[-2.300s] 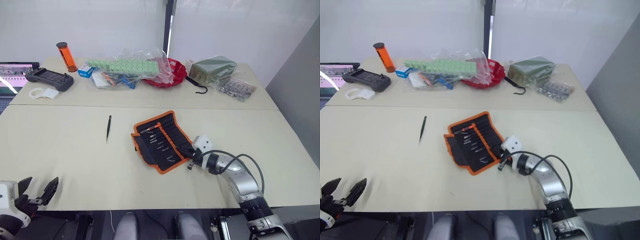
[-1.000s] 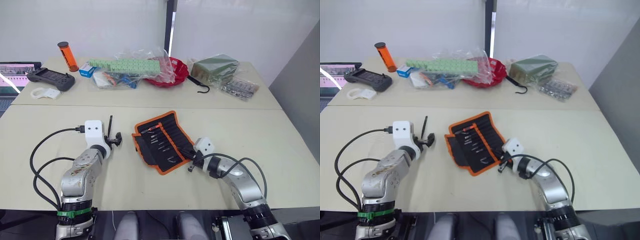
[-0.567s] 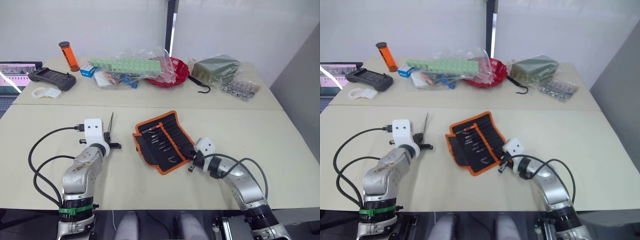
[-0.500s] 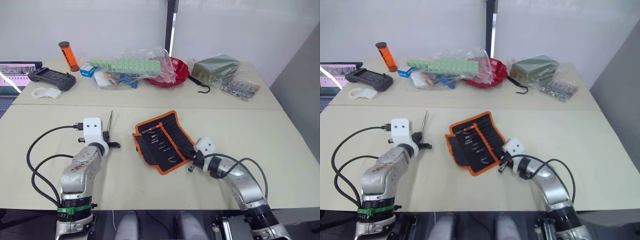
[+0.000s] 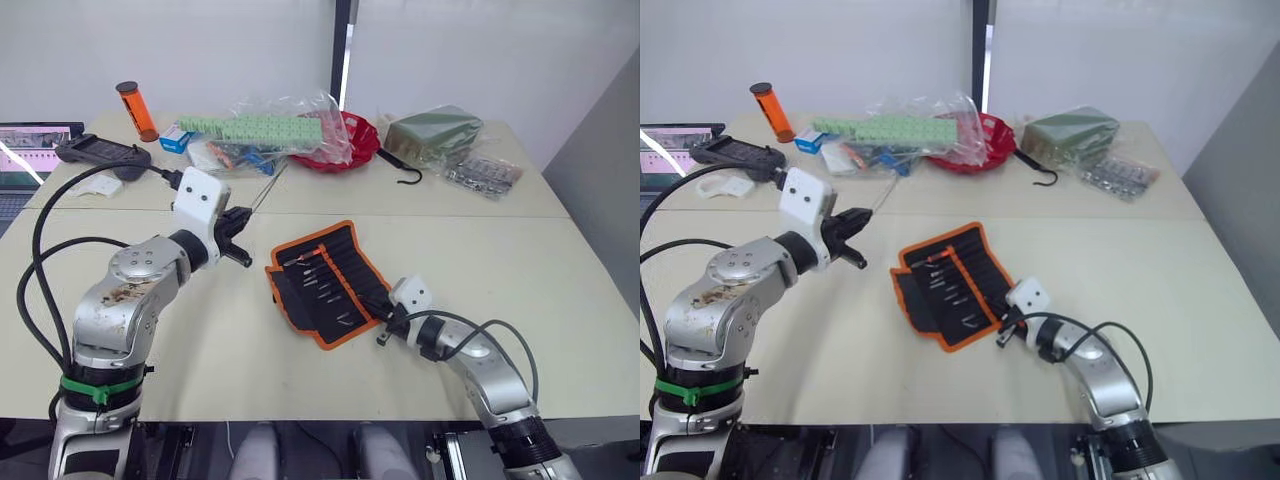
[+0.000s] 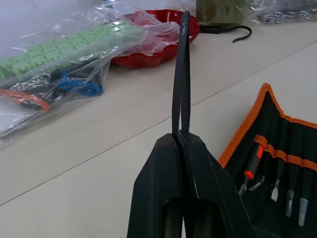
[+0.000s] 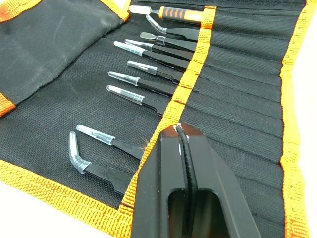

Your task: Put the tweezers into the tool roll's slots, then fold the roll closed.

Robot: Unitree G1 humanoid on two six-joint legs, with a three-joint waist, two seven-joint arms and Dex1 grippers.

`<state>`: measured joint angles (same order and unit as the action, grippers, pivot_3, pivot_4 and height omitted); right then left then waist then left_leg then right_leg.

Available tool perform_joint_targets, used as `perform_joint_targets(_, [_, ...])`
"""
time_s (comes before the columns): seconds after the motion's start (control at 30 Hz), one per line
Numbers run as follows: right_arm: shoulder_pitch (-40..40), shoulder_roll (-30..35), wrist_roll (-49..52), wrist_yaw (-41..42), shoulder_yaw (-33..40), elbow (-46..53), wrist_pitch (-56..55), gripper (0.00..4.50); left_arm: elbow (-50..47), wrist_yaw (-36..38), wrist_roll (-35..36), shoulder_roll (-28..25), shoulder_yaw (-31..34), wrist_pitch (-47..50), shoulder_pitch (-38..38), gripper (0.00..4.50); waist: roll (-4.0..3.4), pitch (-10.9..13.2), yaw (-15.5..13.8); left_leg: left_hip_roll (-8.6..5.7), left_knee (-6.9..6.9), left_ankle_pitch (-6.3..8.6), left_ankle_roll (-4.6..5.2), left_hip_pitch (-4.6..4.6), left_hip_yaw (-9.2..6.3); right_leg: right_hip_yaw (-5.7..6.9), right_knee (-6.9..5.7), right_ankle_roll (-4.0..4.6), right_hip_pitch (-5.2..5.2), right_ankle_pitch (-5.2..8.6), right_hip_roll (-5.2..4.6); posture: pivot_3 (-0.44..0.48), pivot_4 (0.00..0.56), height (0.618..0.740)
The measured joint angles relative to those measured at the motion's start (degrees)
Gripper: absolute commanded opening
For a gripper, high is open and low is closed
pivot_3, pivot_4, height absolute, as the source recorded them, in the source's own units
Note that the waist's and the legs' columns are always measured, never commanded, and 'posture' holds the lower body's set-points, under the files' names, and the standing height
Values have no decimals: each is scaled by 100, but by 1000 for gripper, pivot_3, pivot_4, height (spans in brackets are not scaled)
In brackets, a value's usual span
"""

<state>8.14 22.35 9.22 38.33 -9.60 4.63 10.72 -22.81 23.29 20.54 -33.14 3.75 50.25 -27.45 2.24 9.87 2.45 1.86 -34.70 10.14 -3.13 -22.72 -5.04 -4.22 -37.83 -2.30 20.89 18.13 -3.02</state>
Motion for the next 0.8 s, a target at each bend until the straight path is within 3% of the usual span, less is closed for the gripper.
perform_joint_targets(0.13, [-107,-13,0,-94,-1,106,3,0,266,-45,-114,-129,20,15,62,41,0,0,4,0,-2,0,1,-15,0,-1,-10,0,22,0,1,0,150,740])
perform_joint_targets(0.3, [-176,-28,9,-122,-2,172,3,0,640,-292,-453,-346,286,119,718,41,0,3,6,1,-1,0,1,-19,-1,-1,-13,1,27,-1,0,0,150,740])
perform_joint_targets(0.43, [-130,-3,7,-117,22,115,15,0,463,-271,-467,-343,311,111,910,41,20,10,-26,2,-12,-1,0,-20,-2,0,-12,2,25,-2,0,0,150,740])
perform_joint_targets(0.5, [-89,-4,7,-88,5,82,16,0,282,-148,-497,-453,212,42,906,41,19,10,-16,3,-11,-1,0,-17,0,0,-13,2,25,-2,0,0,150,740])
perform_joint_targets(0.63, [-51,-1,8,-38,-29,73,16,0,71,412,-781,-1149,-395,-421,723,41,13,12,-3,6,-1,-1,0,-16,2,-1,-14,4,28,-2,3,0,150,740])
perform_joint_targets(0.8, [-148,-8,8,-96,-14,138,20,0,-113,1211,-738,-1327,-870,-695,194,41,13,12,-5,3,-3,-1,0,-22,2,-2,-12,4,28,-2,2,0,150,740])
